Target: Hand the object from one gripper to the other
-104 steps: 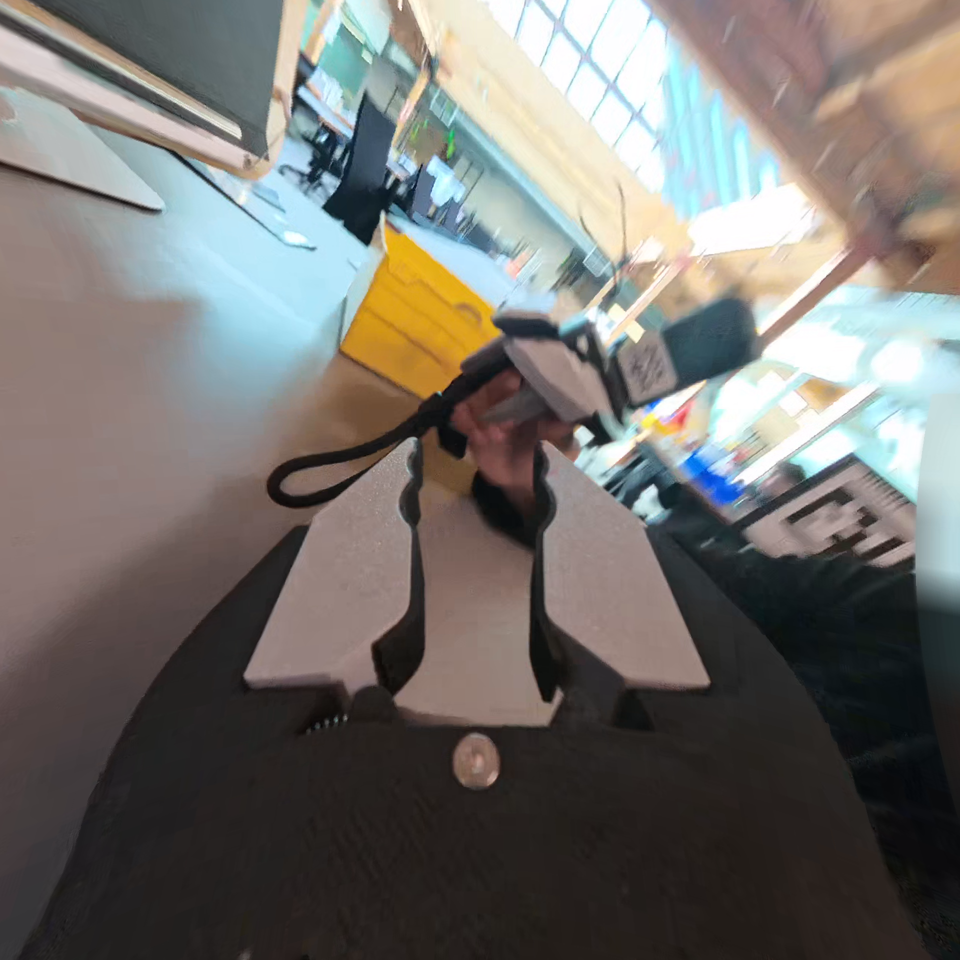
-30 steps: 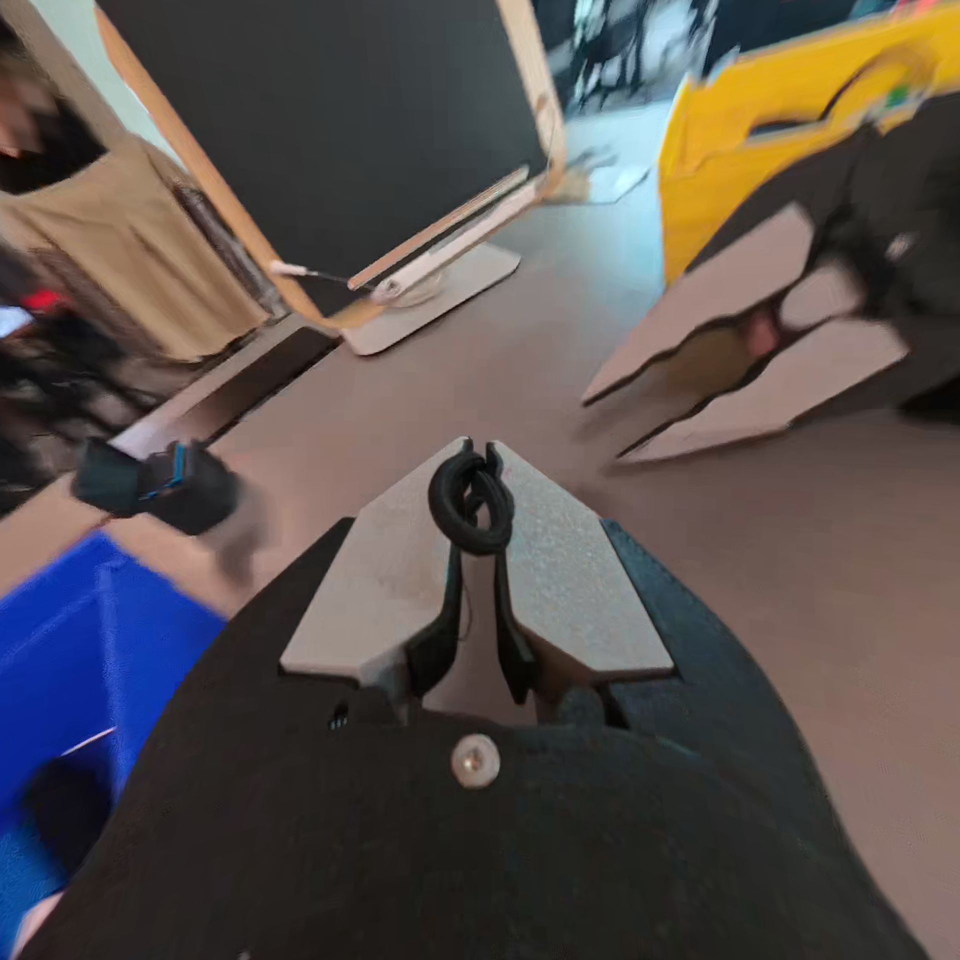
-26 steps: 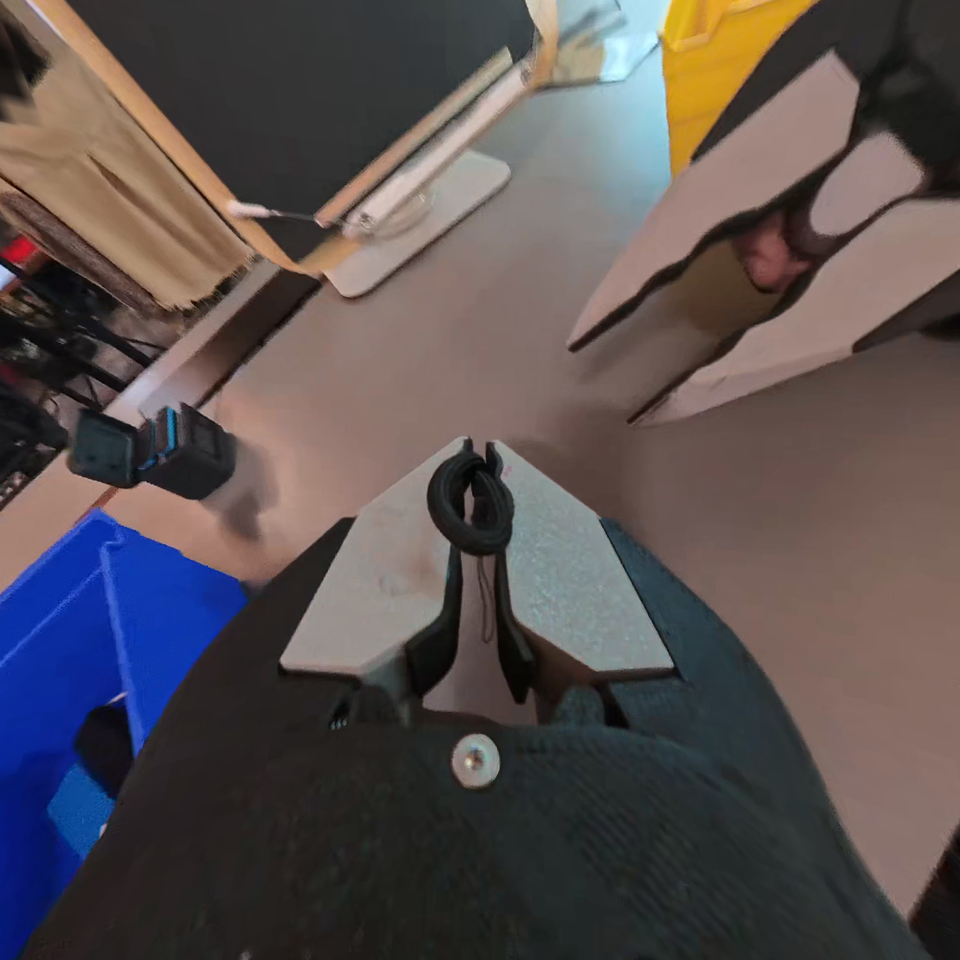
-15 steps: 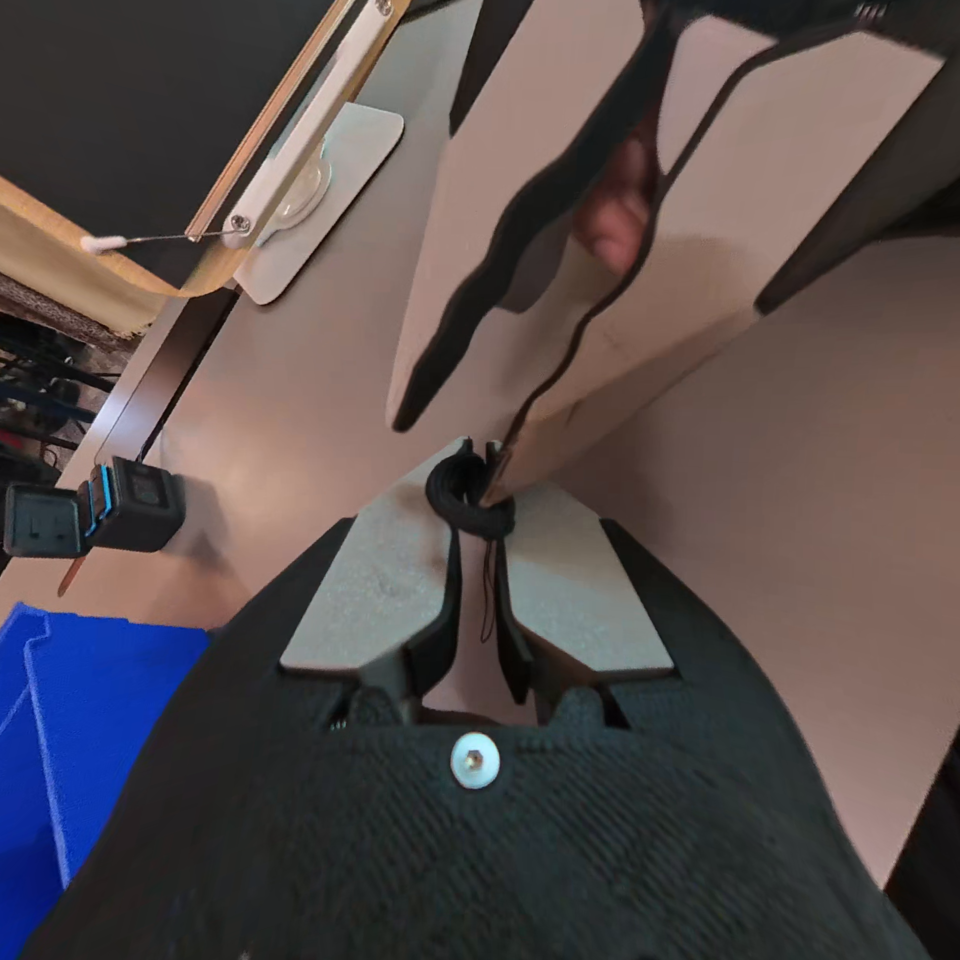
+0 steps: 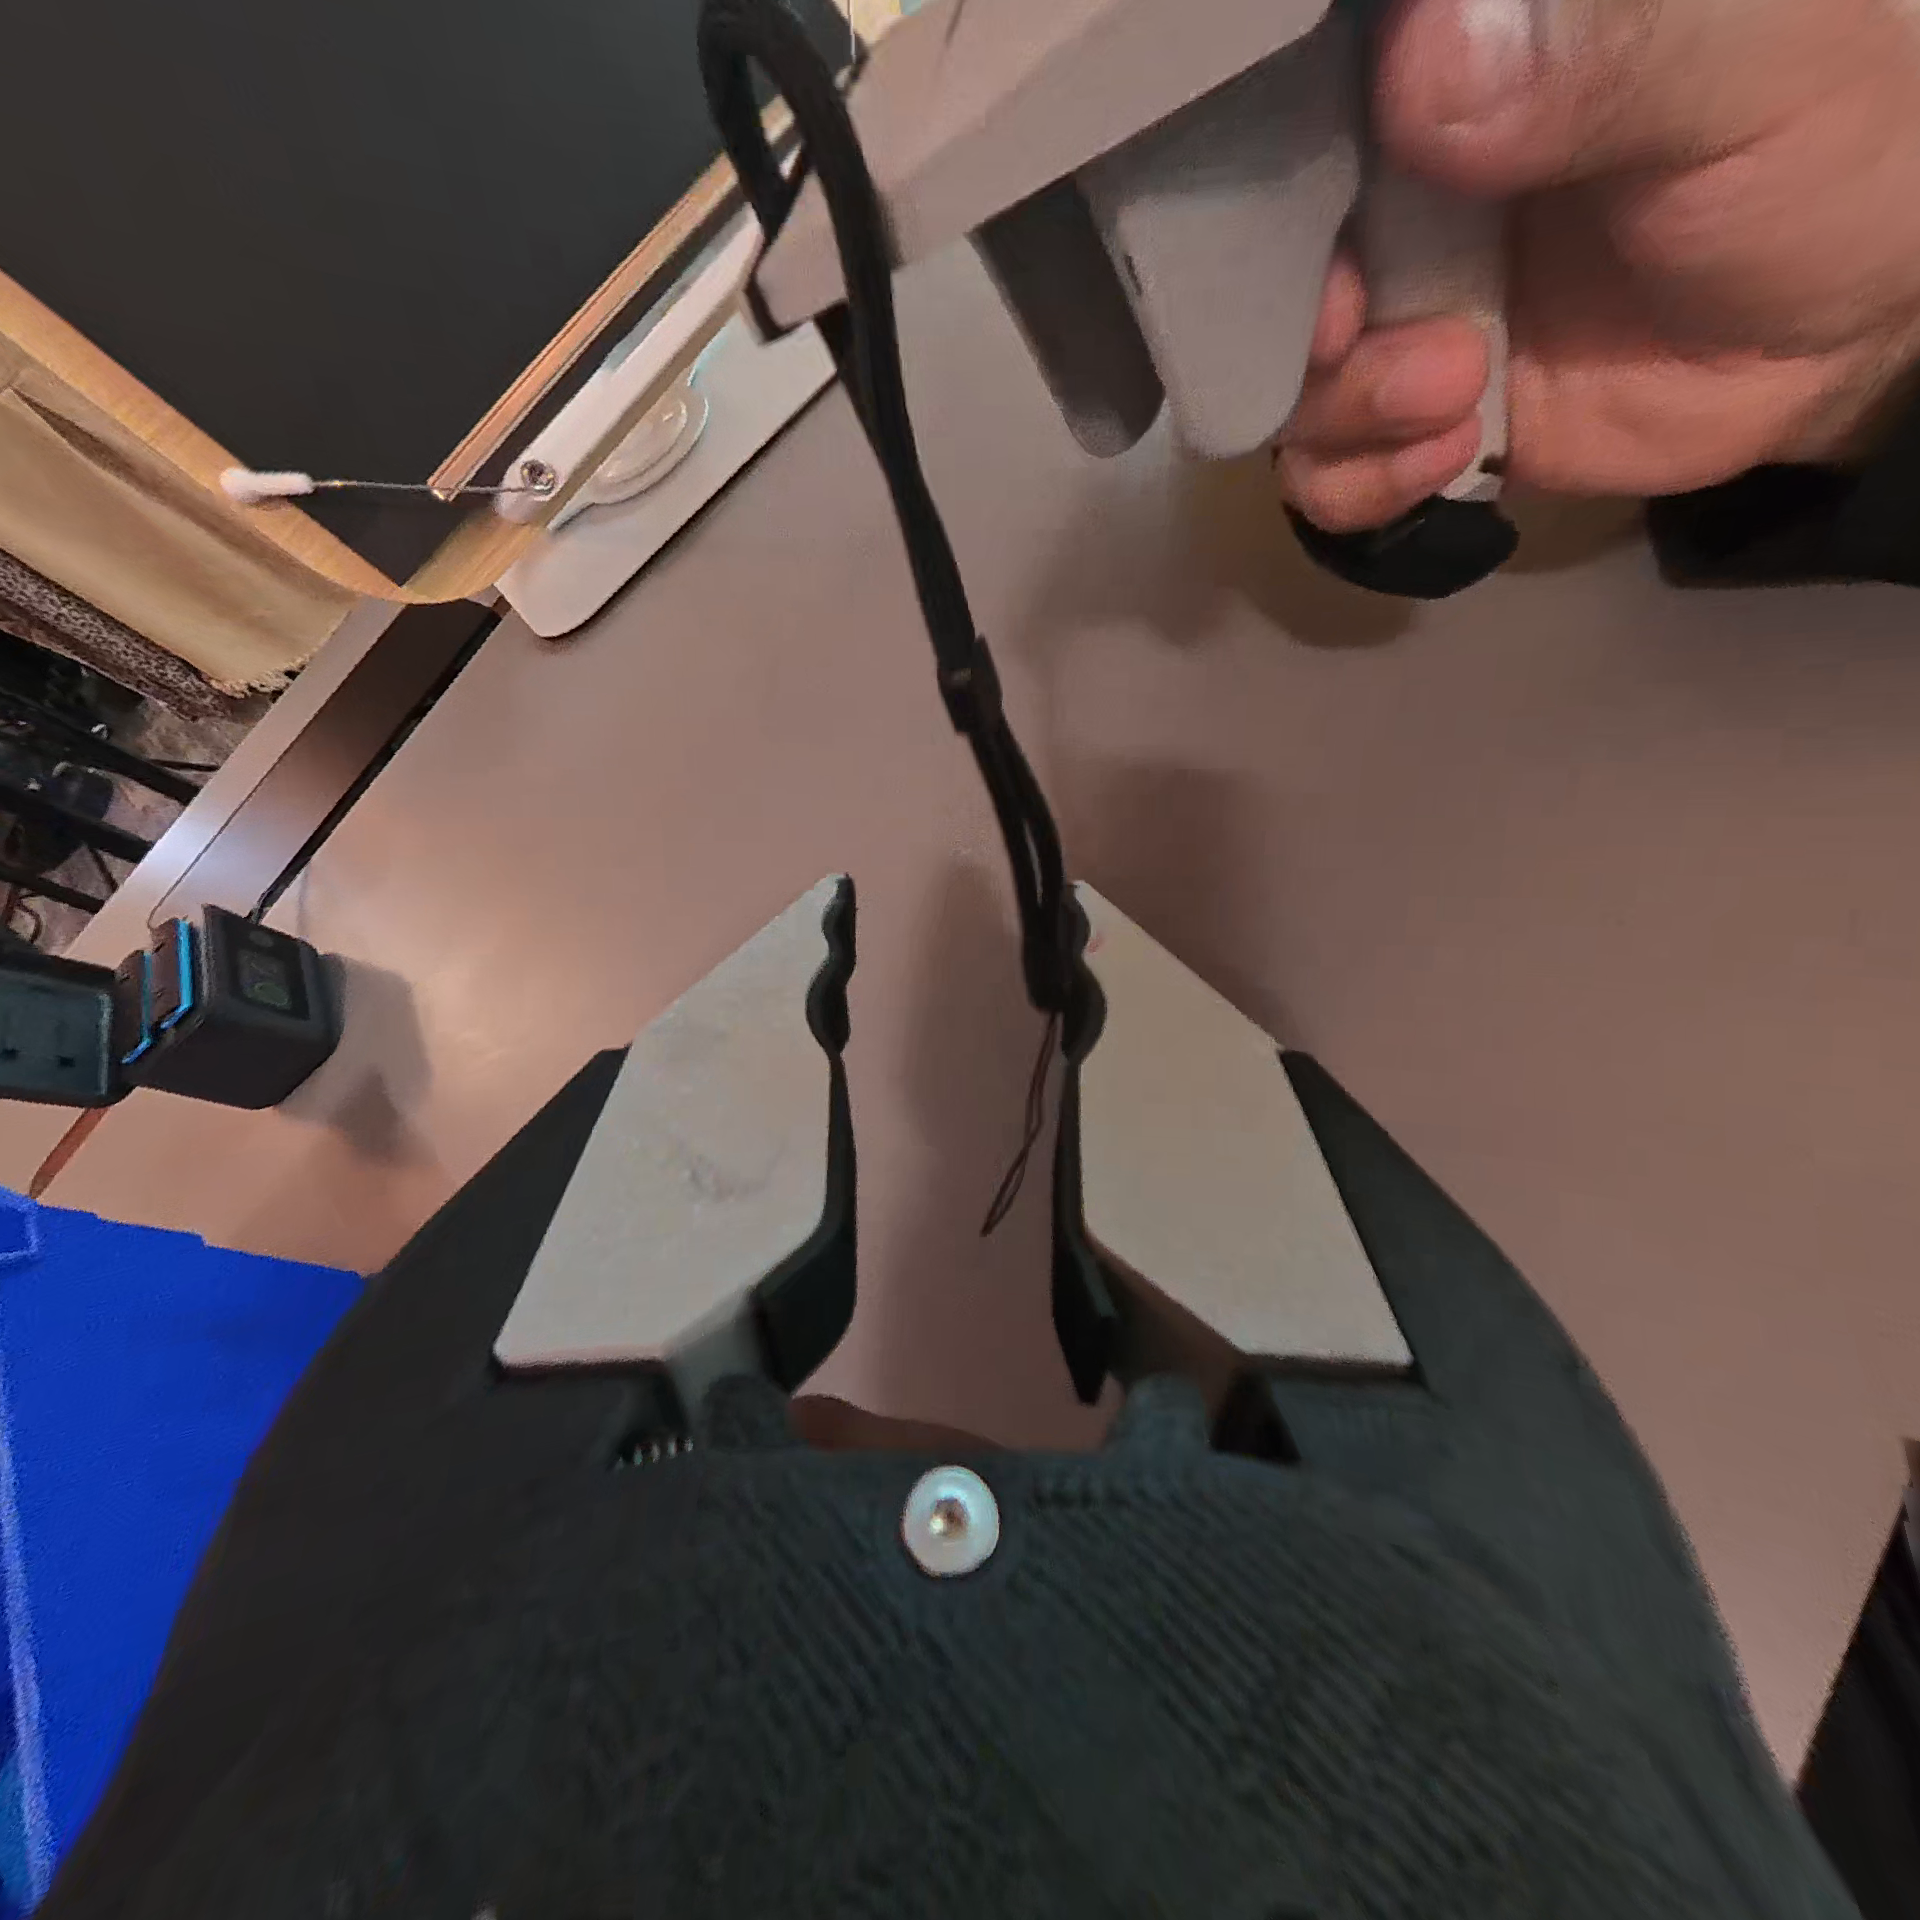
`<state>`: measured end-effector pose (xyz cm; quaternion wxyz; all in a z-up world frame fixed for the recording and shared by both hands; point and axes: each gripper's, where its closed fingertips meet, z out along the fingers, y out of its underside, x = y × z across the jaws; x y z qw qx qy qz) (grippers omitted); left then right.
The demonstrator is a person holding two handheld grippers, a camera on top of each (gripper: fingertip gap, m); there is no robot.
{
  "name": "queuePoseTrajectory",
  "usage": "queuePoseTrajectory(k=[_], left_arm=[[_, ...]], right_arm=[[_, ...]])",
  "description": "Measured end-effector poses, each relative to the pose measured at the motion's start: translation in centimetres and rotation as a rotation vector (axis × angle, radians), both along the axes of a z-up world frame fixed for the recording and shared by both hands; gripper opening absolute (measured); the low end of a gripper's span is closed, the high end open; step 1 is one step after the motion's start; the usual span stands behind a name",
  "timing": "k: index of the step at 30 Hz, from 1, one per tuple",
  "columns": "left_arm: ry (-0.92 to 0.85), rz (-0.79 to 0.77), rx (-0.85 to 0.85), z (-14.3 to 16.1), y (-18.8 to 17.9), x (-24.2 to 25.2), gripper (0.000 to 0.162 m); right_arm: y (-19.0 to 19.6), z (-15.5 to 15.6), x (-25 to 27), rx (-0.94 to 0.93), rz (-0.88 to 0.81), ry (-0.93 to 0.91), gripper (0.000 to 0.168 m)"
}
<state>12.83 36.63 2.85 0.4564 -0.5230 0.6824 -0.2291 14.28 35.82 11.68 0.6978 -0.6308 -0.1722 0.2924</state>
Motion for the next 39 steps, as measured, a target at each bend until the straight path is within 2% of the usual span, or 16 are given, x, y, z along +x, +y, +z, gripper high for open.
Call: queuePoseTrajectory(k=[5, 8, 13, 14, 17, 20, 23, 25, 26, 27, 29, 31, 33, 36, 38, 39], left_arm=[[-0.088, -0.061, -0.083, 0.7, -1.5, 1.0, 0.043], [-0.078, -0.072, -0.15, -0.1, -2.2, 1.8, 0.052], [-0.061, -0.089, -0.186, -1.2, -2.8, 2.5, 0.052], [-0.075, -0.092, -0.198, -1.1, -2.9, 2.6, 0.045], [-0.103, -0.107, -0.26, -1.1, -3.2, 3.1, 0.008], [-0.075, -0.152, -0.339, -1.6, -3.7, 3.0, 0.005], [-0.078, -0.181, -0.489, -0.7, -3.8, 2.1, 0.004], [-0.086, -0.177, -0.615, -0.2, -3.4, 1.5, 0.004], [-0.086, -0.153, -0.628, -0.2, -2.7, 1.2, 0.005], [-0.085, -0.128, -0.621, -0.4, -2.1, 1.1, 0.005], [-0.081, -0.126, -0.676, -0.5, -1.9, 0.7, 0.004], [-0.069, -0.173, -0.763, -0.4, -2.6, 0.4, 0.004], [-0.046, -0.246, -0.835, -0.5, -3.7, 0.0, 0.004], [-0.043, -0.344, -0.915, 0.3, -5.0, -0.8, 0.005], [-0.07, -0.404, -0.943, 1.2, -5.4, -1.4, 0.004], [-0.08, -0.453, -0.965, 1.9, -5.9, -1.9, 0.004]], right_arm=[[-0.2, 0.8, 0.9, -0.033, 0.056, 0.164, 0.0], [-0.4, 1.0, 0.8, -0.033, 0.077, 0.186, 0.0], [-0.6, 1.4, 0.9, -0.03, 0.094, 0.228, 0.0], [-0.6, 1.4, 1.0, -0.03, 0.098, 0.241, 0.0], [-0.7, 1.7, 1.1, -0.026, 0.114, 0.267, 0.0], [-0.5, 1.4, 1.3, -0.038, 0.093, 0.254, 0.0], [0.7, 0.1, 3.3, -0.09, -0.047, 0.201, 0.0], [1.3, -1.1, 5.2, -0.141, -0.16, 0.148, 0.015], [1.4, -1.4, 5.7, -0.157, -0.193, 0.107, 0.031], [1.4, -2.0, 5.9, -0.171, -0.219, 0.039, 0.037], [1.3, -3.6, 5.6, -0.198, -0.255, -0.155, 0.04], [1.1, -4.9, 4.5, -0.187, -0.256, -0.347, 0.056], [0.8, -5.1, 2.9, -0.1, -0.257, -0.536, 0.055], [0.3, -6.0, 0.9, 0.054, -0.296, -0.842, 0.041], [-0.3, -7.6, -0.8, 0.077, -0.222, -0.966, 0.029], [-0.6, -8.1, -1.4, 0.071, -0.182, -0.975, 0.03]])
